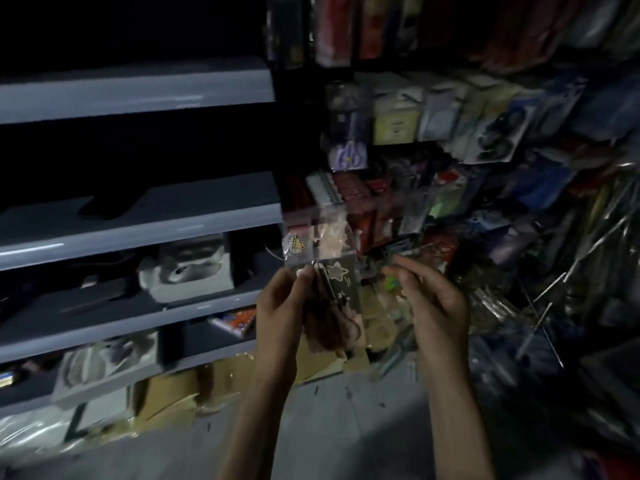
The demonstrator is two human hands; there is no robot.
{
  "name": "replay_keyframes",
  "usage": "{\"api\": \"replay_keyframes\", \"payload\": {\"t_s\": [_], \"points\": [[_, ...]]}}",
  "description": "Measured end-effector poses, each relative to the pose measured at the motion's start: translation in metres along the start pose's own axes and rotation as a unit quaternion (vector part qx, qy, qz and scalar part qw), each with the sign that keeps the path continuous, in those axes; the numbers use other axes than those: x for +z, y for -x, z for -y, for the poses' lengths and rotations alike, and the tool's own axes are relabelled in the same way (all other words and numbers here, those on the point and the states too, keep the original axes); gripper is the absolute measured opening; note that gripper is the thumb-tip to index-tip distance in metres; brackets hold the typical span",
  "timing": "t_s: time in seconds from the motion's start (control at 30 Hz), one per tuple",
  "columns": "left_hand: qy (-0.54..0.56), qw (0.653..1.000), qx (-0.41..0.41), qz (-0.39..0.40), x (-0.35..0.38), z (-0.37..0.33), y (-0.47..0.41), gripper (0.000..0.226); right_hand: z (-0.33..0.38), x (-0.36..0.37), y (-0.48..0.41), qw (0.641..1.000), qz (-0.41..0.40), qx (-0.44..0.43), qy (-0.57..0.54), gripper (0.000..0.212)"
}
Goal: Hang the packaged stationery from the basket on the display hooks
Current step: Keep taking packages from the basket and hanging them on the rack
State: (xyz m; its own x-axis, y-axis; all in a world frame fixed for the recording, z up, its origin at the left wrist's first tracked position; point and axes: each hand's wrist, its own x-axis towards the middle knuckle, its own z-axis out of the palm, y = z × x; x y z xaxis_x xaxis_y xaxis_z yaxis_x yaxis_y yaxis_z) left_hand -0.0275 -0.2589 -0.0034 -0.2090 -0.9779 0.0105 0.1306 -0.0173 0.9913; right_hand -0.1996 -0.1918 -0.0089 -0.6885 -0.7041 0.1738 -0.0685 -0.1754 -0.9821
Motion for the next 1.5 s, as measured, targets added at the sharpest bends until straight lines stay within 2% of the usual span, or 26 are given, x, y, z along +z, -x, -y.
{"api": "replay_keyframes", "payload": {"t_s": [0.23, 0.4, 0.6, 0.73, 0.8, 0.93, 1.03, 1.17, 1.3, 1.4, 1.5], "points": [[-0.015, 1.0, 0.008, 0.009, 0.066, 0.0, -0.03, 0.035, 0.002, -0.048, -0.045, 0.997, -0.07, -0.002, 0.027, 0.007], [-0.026, 0.998, 0.047, 0.024, 0.096, -0.002, -0.056, 0.018, 0.011, -0.055, -0.072, 0.993, -0.103, 0.027, 0.059, 0.042], [-0.041, 0.994, 0.09, 0.04, 0.116, 0.002, -0.102, 0.012, 0.016, -0.044, -0.133, 0.997, 0.009, 0.005, 0.081, 0.048], [-0.058, 0.992, 0.107, 0.045, 0.122, -0.001, -0.143, 0.015, 0.02, -0.021, -0.182, 0.995, 0.067, -0.011, 0.079, 0.02], [-0.059, 0.99, 0.124, 0.044, 0.125, -0.004, -0.161, 0.015, 0.022, -0.009, -0.202, 0.992, 0.099, -0.019, 0.078, 0.015], [-0.045, 0.987, 0.147, 0.051, 0.131, -0.009, -0.19, 0.016, 0.019, 0.009, -0.233, 0.989, 0.137, -0.015, 0.061, 0.029], [-0.045, 0.985, 0.153, 0.064, 0.134, -0.008, -0.204, 0.017, 0.009, 0.017, -0.246, 0.987, 0.155, -0.009, 0.038, 0.031], [-0.032, 0.989, 0.121, 0.073, 0.145, -0.005, -0.216, 0.018, -0.002, 0.019, -0.259, 0.989, 0.145, -0.012, 0.006, 0.008], [-0.021, 0.992, 0.101, 0.073, 0.158, -0.007, -0.23, 0.023, -0.004, 0.017, -0.282, 0.99, 0.138, -0.002, 0.002, 0.007], [-0.032, 0.99, 0.131, 0.047, 0.163, -0.011, -0.24, 0.021, -0.008, 0.017, -0.296, 0.987, 0.158, 0.018, -0.029, 0.011], [-0.019, 0.988, 0.149, -0.018, 0.164, -0.01, -0.247, 0.013, -0.011, 0.018, -0.306, 0.984, 0.176, 0.024, -0.028, 0.011]]}}
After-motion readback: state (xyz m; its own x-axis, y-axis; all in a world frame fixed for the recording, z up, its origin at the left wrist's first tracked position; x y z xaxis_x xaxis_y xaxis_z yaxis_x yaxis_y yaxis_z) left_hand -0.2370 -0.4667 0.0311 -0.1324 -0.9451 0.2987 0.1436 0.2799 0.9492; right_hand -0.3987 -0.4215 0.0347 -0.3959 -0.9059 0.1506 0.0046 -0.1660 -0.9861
